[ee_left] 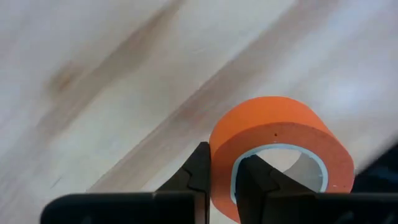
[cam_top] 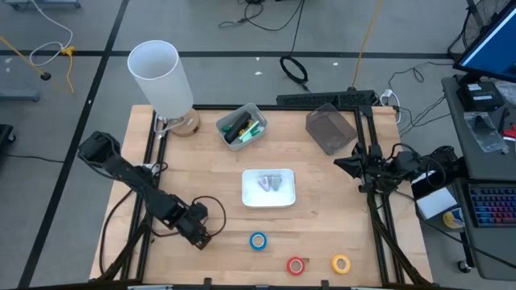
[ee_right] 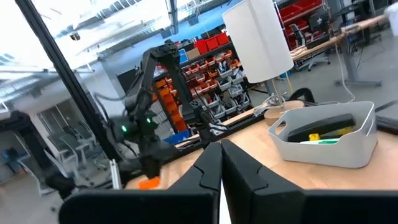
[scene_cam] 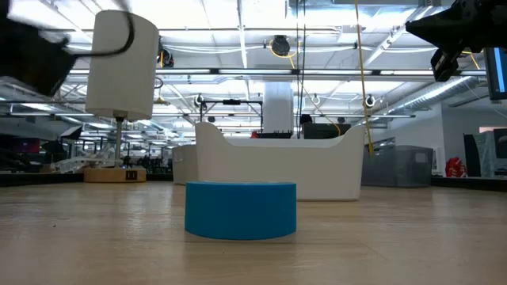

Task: Pick and place Stapler, Stapler remover, tape
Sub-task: Put the orange tape into the black bin

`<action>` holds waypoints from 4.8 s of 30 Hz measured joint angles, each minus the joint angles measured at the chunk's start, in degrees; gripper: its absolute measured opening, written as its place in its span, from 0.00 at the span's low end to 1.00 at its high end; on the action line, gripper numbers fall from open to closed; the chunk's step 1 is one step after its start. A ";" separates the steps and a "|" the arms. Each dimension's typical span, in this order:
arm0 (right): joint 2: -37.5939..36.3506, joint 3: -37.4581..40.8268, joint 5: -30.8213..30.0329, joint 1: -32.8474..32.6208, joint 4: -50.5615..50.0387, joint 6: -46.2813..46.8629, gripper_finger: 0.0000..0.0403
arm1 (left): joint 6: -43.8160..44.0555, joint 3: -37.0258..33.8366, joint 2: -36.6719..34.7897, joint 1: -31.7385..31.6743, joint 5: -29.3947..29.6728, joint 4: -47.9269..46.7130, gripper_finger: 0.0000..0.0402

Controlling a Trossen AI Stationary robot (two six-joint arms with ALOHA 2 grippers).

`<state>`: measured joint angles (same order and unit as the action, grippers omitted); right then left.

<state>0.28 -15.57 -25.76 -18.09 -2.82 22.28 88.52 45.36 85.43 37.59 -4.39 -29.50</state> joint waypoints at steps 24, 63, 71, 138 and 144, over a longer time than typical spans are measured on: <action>29.21 0.00 0.30 1.95 22.88 -13.79 0.00 | -17.61 0.16 -6.14 -28.59 11.66 54.50 0.10; 71.66 -32.66 24.57 12.36 31.67 -27.53 0.52 | -6.49 0.16 -6.14 -31.72 0.40 59.32 0.10; 75.24 -36.63 26.03 12.46 30.95 -29.27 0.53 | -5.20 0.16 -6.14 -31.83 1.45 59.24 0.10; 70.37 -42.93 -12.73 30.62 -18.22 -39.42 0.07 | -22.65 0.16 -6.12 -34.19 2.96 39.89 0.63; 72.50 -42.86 -1.09 47.90 -25.74 -38.55 0.07 | -24.33 0.16 -6.12 -34.15 4.45 39.89 0.61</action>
<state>72.78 -58.43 -26.85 29.81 -28.56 -16.27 64.19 45.52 79.31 3.44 0.07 10.39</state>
